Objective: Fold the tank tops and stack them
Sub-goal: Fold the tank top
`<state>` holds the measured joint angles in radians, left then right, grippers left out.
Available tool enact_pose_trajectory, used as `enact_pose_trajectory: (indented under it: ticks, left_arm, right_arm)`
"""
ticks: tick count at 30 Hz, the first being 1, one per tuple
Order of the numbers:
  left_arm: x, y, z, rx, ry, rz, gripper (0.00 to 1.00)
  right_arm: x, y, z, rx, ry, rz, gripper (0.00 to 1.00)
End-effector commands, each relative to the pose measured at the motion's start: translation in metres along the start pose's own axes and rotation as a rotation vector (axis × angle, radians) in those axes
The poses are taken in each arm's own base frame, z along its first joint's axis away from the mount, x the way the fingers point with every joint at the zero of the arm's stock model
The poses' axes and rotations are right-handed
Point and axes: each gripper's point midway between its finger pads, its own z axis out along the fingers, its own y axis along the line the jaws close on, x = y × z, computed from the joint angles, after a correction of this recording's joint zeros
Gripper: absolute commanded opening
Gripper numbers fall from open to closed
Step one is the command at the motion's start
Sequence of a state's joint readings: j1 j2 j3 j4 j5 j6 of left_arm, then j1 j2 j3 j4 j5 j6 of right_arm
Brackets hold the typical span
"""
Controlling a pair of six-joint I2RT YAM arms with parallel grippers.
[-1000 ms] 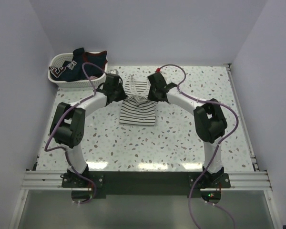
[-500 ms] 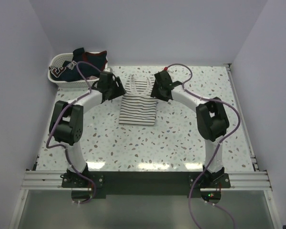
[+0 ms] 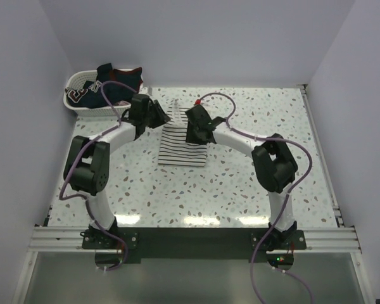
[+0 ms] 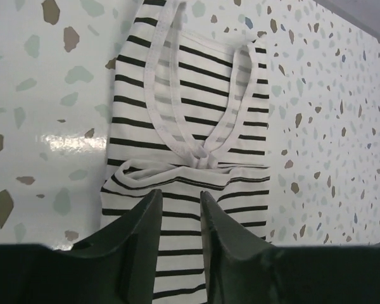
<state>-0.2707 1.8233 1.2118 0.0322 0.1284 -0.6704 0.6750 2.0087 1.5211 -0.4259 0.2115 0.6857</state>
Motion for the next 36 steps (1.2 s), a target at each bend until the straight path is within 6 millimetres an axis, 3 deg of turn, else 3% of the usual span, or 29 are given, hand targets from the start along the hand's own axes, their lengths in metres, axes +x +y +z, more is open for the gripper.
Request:
enact_pose_trajectory:
  ticks: [1, 5, 9, 13, 17, 22, 26, 27, 28, 30, 31, 32, 33, 34, 36]
  left_arm:
    - [0.003, -0.015, 0.023, 0.111, 0.009, 0.004, 0.31]
    - [0.002, -0.010, 0.046, 0.094, 0.017, 0.000, 0.25]
    - [0.012, 0.007, 0.069, 0.046, 0.044, 0.002, 0.24]
    - [0.020, 0.021, 0.078, 0.013, 0.060, -0.020, 0.24]
    - [0.032, 0.035, 0.077, -0.033, 0.074, -0.057, 0.23]
    - [0.045, 0.043, 0.063, -0.073, 0.076, -0.104, 0.23]
    - [0.057, 0.050, 0.046, -0.111, 0.076, -0.132, 0.23]
    - [0.054, 0.045, 0.038, -0.110, 0.065, -0.141, 0.23]
    - [0.066, 0.051, 0.033, -0.129, 0.077, -0.144, 0.23]
    - [0.066, 0.044, 0.020, -0.120, 0.062, -0.153, 0.23]
    - [0.080, 0.052, 0.012, -0.144, 0.077, -0.159, 0.23]
    - [0.083, 0.052, 0.006, -0.140, 0.075, -0.162, 0.23]
    - [0.078, 0.044, -0.003, -0.121, 0.051, -0.164, 0.23]
    - [0.092, 0.050, -0.011, -0.149, 0.067, -0.158, 0.23]
    - [0.091, 0.043, -0.026, -0.136, 0.050, -0.162, 0.23]
  right_arm:
    - [-0.026, 0.019, 0.017, -0.077, -0.034, 0.011, 0.41]
    - [-0.040, 0.030, 0.038, -0.111, -0.038, 0.030, 0.41]
    - [-0.043, 0.018, 0.061, -0.106, -0.015, 0.084, 0.41]
    - [-0.045, -0.004, 0.072, -0.095, 0.003, 0.157, 0.41]
    - [-0.030, -0.010, 0.077, -0.083, 0.052, 0.141, 0.41]
    - [-0.003, -0.017, 0.073, -0.052, 0.109, 0.087, 0.41]
    - [0.037, -0.026, 0.061, -0.015, 0.152, 0.029, 0.41]
    - [0.039, -0.023, 0.054, -0.021, 0.140, 0.019, 0.41]
    - [0.050, -0.018, 0.050, -0.023, 0.143, -0.004, 0.41]
    - [0.070, -0.021, 0.041, -0.009, 0.159, -0.014, 0.41]
    - [0.082, -0.015, 0.036, -0.009, 0.160, -0.038, 0.41]
    - [0.098, -0.023, 0.033, 0.016, 0.179, -0.048, 0.41]
    - [0.105, -0.022, 0.028, 0.020, 0.178, -0.055, 0.41]
    - [0.108, -0.016, 0.017, 0.014, 0.159, -0.050, 0.41]
    - [0.121, -0.025, 0.012, 0.028, 0.166, -0.037, 0.41]
